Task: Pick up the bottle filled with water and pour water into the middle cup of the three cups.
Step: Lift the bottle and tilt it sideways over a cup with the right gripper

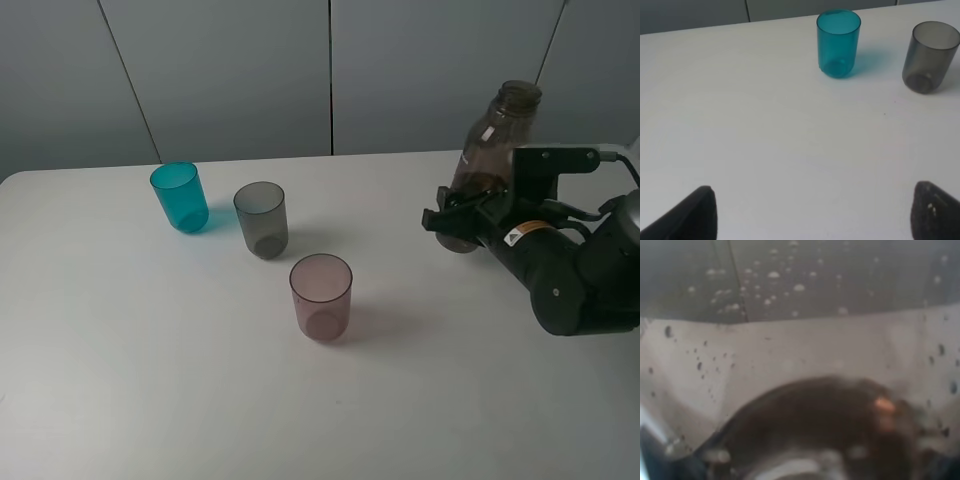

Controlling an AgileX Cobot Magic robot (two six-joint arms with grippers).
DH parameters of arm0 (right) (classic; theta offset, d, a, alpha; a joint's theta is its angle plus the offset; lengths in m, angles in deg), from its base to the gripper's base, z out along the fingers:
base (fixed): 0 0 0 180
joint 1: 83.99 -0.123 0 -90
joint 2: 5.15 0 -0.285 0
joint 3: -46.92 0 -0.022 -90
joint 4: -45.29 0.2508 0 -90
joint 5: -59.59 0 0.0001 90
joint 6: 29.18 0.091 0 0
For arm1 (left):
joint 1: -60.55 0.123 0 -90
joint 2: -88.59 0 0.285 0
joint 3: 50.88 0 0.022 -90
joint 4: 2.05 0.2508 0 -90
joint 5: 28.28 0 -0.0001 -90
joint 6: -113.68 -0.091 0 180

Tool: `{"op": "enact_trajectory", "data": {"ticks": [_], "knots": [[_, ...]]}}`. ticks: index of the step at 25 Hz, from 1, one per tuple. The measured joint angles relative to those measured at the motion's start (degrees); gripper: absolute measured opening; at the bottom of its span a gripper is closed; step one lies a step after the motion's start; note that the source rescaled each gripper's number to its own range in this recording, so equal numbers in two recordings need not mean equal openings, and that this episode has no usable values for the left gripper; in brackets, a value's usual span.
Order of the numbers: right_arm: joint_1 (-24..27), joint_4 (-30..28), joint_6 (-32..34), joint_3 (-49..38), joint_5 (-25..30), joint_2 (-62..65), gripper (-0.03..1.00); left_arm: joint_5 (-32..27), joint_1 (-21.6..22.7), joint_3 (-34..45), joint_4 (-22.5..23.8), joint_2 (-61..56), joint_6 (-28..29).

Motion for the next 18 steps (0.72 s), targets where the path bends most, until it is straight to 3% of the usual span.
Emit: {"op": "enact_trajectory", "data": {"ticks": [8, 15, 18], "knots": [[0.7, -4.1, -4.8, 6.2, 9.1, 6.5, 0.0, 0.0, 0.0, 0.0, 0.0, 0.0, 0.0], [2.3, -14.0, -8.2, 17.4, 19.5, 7.6, 0.0, 0.0, 0.0, 0.0, 0.0, 0.0, 0.0], [3.1, -19.7, -8.5, 22.1, 21.0, 7.2, 0.0, 0.0, 0.0, 0.0, 0.0, 0.0, 0.0]]}}
